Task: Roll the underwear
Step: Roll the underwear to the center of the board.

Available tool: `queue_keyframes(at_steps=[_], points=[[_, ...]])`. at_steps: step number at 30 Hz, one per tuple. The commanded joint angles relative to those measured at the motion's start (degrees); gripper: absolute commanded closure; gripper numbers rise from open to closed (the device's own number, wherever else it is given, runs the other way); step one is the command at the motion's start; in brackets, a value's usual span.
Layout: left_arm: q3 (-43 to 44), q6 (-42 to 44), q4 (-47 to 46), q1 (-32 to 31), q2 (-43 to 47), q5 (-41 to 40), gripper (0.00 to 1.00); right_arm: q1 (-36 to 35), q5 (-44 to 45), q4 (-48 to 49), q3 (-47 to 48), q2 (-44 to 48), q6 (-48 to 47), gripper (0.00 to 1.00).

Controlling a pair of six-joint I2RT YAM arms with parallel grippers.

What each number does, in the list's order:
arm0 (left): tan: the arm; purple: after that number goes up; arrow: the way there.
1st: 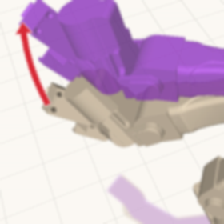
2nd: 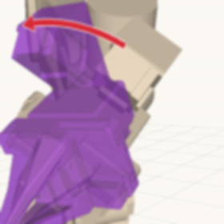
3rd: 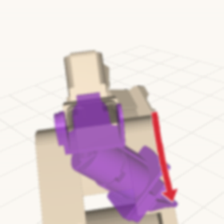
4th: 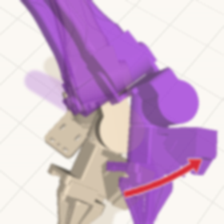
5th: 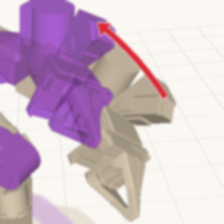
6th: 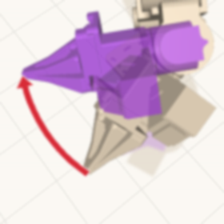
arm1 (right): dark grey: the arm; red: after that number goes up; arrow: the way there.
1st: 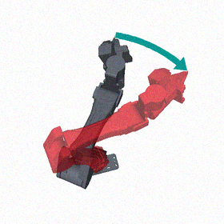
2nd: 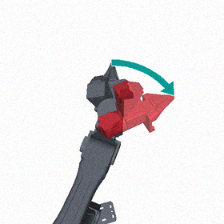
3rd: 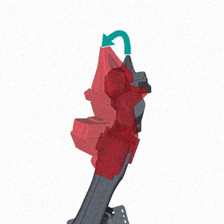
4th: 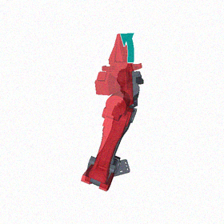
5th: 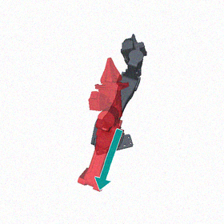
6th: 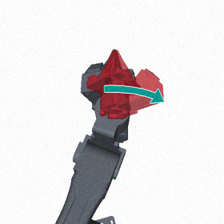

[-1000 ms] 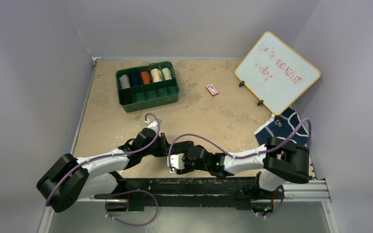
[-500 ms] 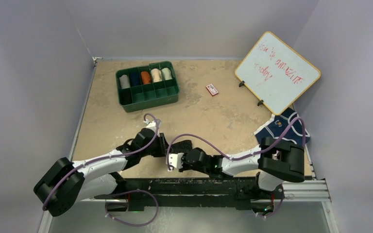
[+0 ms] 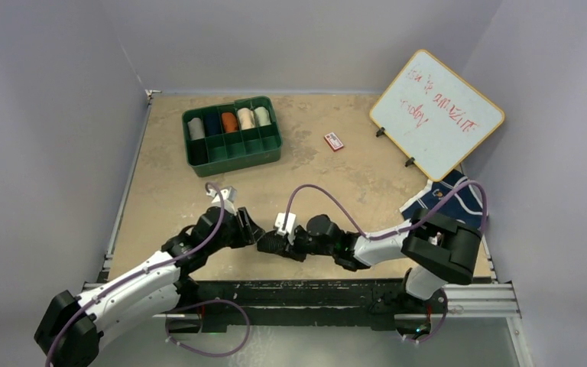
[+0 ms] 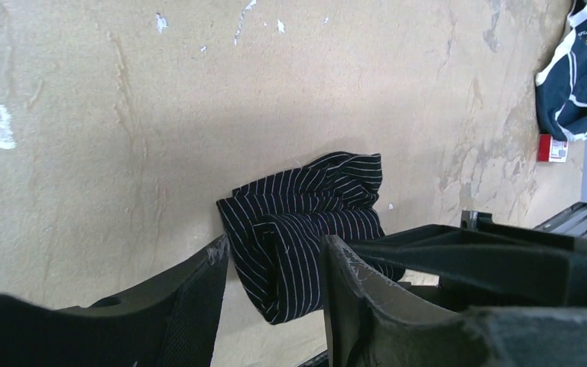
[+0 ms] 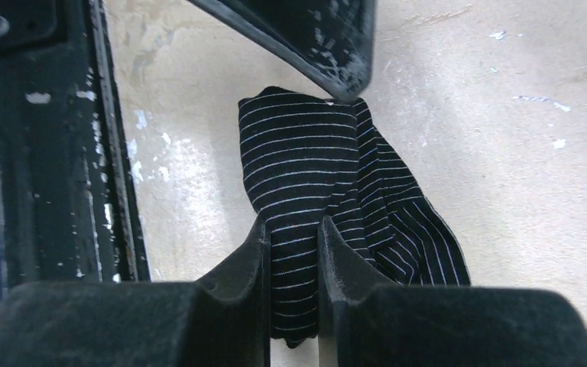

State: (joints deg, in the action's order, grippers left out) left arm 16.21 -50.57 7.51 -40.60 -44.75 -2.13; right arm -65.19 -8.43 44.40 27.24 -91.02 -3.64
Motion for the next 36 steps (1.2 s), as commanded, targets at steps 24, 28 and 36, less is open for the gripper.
queue_keyframes(at_steps=[24, 28, 36], points=[[1.1, 8.7, 0.5, -0.3, -1.2, 8.1, 0.53, 18.6, -35.8, 2.5, 2.7, -22.6, 37.7, 0.88], [1.3, 9.0, -1.9, -0.4, -5.5, 7.0, 0.53, 19.0, -36.6, 3.4, 2.7, -23.7, 38.5, 0.84], [-0.1, 6.2, -11.1, -0.4, -8.8, 5.4, 0.53, 19.0, -36.7, 0.9, 3.9, -23.3, 37.0, 0.79]])
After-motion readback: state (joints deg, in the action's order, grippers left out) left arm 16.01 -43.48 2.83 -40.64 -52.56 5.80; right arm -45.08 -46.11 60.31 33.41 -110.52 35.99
